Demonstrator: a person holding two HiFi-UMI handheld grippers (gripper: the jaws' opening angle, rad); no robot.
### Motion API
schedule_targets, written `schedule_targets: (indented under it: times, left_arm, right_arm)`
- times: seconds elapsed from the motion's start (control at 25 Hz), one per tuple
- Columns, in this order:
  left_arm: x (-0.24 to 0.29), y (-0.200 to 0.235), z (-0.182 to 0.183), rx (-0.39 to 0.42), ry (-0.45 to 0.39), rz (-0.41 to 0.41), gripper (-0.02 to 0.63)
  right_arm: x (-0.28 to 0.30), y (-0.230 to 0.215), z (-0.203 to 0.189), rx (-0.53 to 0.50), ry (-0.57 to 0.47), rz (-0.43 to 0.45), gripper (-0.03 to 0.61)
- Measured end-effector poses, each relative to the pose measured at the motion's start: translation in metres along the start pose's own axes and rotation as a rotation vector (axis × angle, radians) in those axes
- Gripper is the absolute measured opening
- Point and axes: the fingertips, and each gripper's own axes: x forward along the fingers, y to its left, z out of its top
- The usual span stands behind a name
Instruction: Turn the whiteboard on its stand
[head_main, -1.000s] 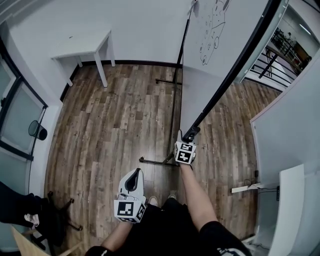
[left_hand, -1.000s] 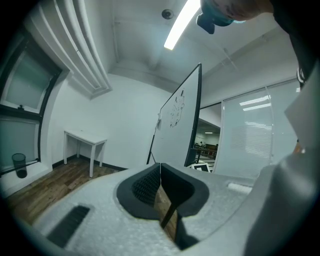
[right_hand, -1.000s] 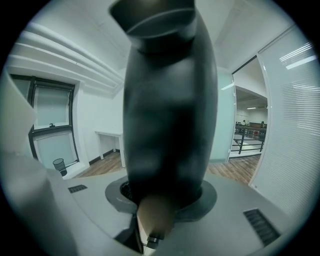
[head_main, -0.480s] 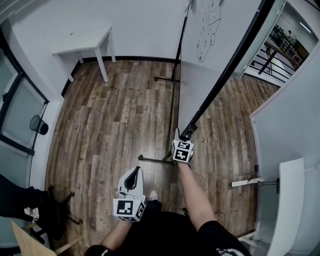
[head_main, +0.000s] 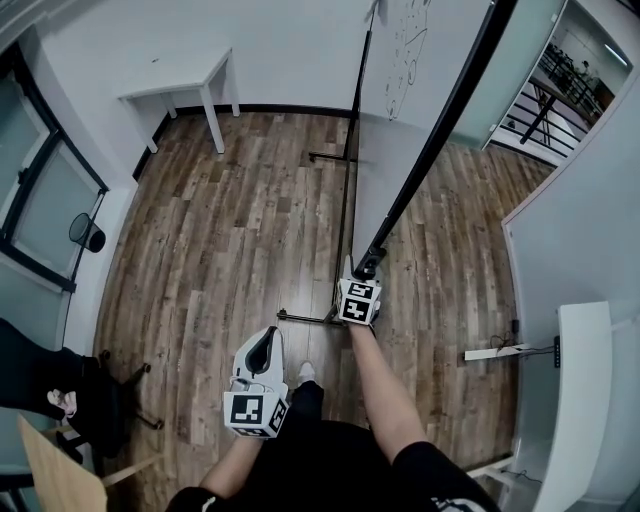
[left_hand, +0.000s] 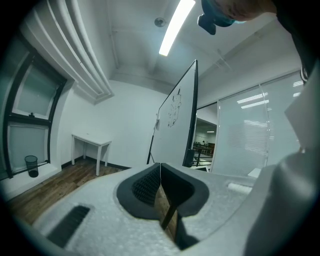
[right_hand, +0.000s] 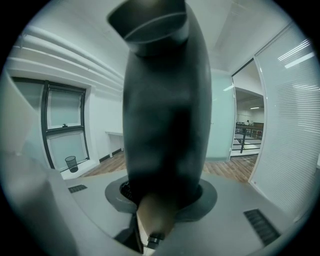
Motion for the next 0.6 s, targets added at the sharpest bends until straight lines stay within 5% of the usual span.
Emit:
schedule_targets:
  times: [0.6]
  left_arm:
    - [-0.179,-0.059,-0.035,0.020,-0.044,0.041,0.018]
  right_arm:
    - [-0.143,0.018,-0.052,-0.029,-0.042,0.026,0.133]
